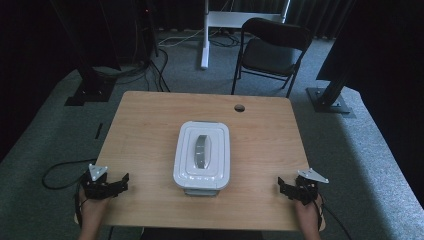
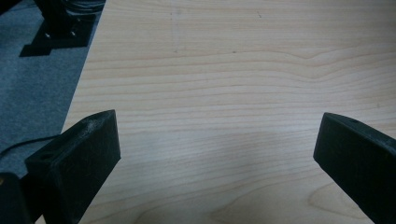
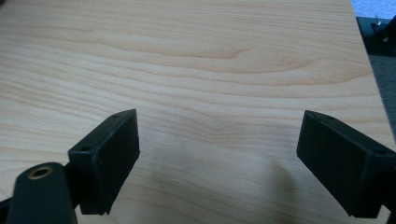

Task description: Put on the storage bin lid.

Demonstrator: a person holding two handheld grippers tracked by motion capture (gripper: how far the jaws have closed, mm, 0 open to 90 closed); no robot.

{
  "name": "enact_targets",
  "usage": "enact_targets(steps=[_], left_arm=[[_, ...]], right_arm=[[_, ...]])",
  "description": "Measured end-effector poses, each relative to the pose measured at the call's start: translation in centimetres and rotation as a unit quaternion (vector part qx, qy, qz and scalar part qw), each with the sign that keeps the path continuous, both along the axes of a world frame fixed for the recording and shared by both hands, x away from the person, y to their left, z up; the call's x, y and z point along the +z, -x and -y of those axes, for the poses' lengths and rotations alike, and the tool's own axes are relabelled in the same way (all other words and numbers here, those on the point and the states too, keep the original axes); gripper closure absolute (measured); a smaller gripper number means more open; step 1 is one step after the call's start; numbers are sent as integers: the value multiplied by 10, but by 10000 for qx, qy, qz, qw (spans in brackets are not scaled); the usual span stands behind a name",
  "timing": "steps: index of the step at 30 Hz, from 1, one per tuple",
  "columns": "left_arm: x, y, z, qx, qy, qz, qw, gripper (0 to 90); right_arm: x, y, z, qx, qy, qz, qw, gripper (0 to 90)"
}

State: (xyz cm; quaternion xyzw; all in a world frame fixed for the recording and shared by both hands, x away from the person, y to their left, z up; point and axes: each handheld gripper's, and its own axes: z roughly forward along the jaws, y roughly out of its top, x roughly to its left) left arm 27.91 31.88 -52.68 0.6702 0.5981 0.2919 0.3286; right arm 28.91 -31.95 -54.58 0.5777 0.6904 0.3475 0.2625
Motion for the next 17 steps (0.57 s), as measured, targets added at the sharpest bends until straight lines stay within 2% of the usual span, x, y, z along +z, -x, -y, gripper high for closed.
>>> enact_targets(steps=[3, 4, 7, 10, 17], left_arm=[[-2, 1, -2, 16, -41, -58, 10000, 11], [-3, 1, -2, 24, -33, -76, 10000, 11], [-5, 1, -2, 33, -34, -107, 9999, 11], [-7, 1, -3, 42, -48, -115, 9999, 11], [-9, 1, -3, 21, -28, -108, 9999, 11]], right_arm=[[-1, 0, -1, 22, -67, 18, 10000, 125], [-2, -1, -3, 2, 78, -3, 10000, 125], [-2, -1, -5, 12, 135, 9, 9999, 125], [-2, -1, -3, -5, 29, 4, 10000, 125], [-2, -3, -3, -109, 33, -66, 9999, 126]])
